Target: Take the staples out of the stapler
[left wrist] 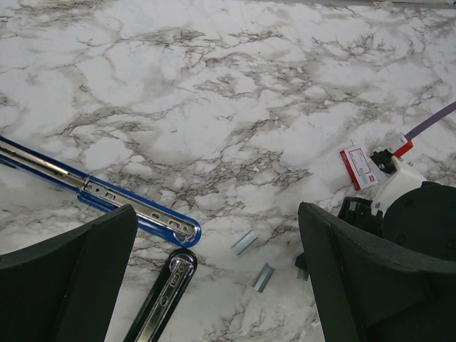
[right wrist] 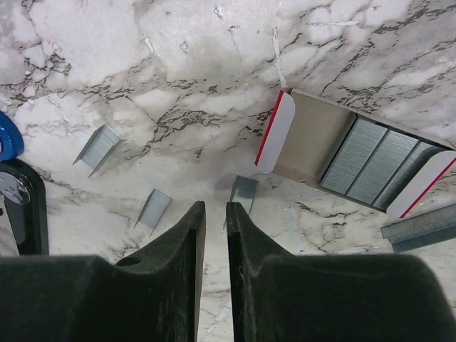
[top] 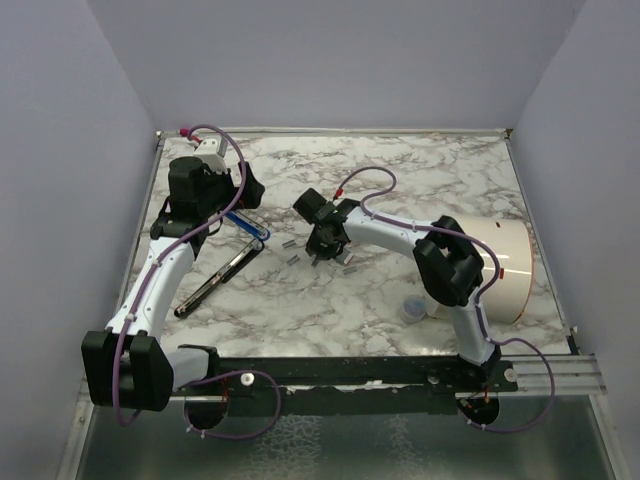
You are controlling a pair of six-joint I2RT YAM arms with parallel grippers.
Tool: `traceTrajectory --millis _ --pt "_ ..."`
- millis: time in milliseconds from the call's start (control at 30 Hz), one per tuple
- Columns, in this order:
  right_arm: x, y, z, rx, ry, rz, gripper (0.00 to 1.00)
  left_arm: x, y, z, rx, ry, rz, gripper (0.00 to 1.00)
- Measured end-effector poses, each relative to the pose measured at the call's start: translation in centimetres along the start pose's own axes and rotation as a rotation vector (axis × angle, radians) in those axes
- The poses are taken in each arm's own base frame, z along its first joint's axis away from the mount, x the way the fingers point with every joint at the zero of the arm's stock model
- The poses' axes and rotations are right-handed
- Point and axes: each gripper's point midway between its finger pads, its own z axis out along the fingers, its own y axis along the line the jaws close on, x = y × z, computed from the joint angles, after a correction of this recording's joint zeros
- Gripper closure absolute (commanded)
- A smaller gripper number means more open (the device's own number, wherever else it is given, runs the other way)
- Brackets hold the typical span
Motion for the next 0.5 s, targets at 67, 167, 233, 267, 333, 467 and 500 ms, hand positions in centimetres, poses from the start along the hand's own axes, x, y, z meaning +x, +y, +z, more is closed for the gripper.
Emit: traceTrajectory --millis 67,167,233,267,333,467,500 --pt "0.20 -0.05 0.14 0.002 0.009 0.001 0.81 0.00 0.00 0.00 0.000 0.000 0.000 0.02" --pt "0.40 -0.15 0.39 0.006 0.016 0.000 0.81 0.00 0.00 0.00 0.000 0.000 0.001 0.02" --pt "0.51 -0.27 0.60 0.011 0.019 0.000 0.82 0.00 0.01 0.00 0.000 0.000 0.002 0.02" --pt "0.56 -0.34 0.70 0.014 0.020 0.000 0.82 0.00 0.01 0.00 0.000 0.000 0.002 0.02" --pt "0.67 -0.47 0.82 0.020 0.024 0.000 0.82 0.00 0.01 0.00 0.000 0.000 0.002 0.02" --pt "0.73 -0.57 0.85 0.024 0.027 0.000 0.85 -0.01 0.00 -0.01 0.000 0.000 0.002 0.02" --pt "0.75 -0.61 0.86 0.025 0.027 0.000 0.86 -0.01 0.00 -0.01 0.000 0.000 0.002 0.02"
